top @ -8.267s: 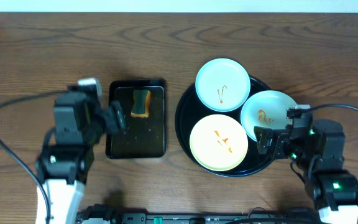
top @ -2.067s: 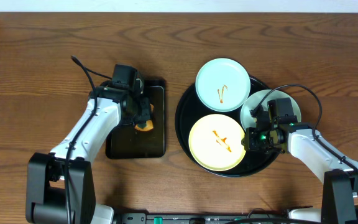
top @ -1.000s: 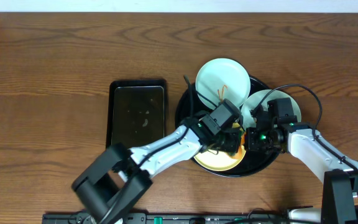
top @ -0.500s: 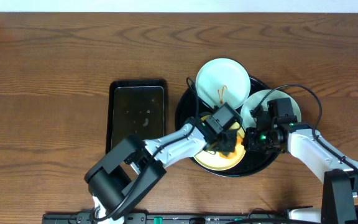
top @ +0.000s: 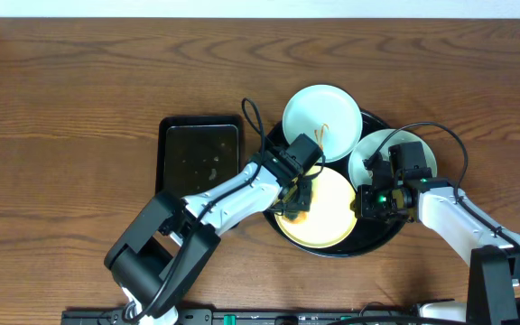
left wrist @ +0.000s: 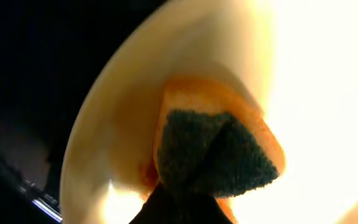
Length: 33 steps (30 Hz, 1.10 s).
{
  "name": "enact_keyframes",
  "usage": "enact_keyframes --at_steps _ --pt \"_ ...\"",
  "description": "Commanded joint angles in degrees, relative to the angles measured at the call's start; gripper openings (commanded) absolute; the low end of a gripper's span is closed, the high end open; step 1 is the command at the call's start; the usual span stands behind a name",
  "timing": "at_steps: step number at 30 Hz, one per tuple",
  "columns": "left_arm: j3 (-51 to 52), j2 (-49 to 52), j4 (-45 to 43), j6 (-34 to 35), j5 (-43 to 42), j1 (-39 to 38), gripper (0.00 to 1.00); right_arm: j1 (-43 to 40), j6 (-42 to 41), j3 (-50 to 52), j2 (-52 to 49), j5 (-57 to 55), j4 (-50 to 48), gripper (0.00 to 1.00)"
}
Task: Clean dirty plates on tray and stack at the side
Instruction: 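Scrub the yellow plate with the sponge while right gripper holds rim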
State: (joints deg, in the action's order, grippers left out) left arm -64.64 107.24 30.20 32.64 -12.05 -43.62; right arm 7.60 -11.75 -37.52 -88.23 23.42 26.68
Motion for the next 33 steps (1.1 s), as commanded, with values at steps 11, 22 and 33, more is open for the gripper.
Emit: enact_keyframes --at_steps 11,22,33 --pt "1.1 0.9 -10.8 -7.1 15.3 1.9 0.11 0.7 -0.2 -0.2 -1.0 0.9 0.6 0.01" --pt "1.1 -11.9 -0.6 -13.1 7.9 3.7 0.07 0.7 0.3 -0.2 -1.0 0.4 0.1 0.01" --pt "1.1 -20.4 5.6 -12.9 10.8 16.1 0.08 0.8 3.9 -0.4 2.2 0.4 -4.5 0.01"
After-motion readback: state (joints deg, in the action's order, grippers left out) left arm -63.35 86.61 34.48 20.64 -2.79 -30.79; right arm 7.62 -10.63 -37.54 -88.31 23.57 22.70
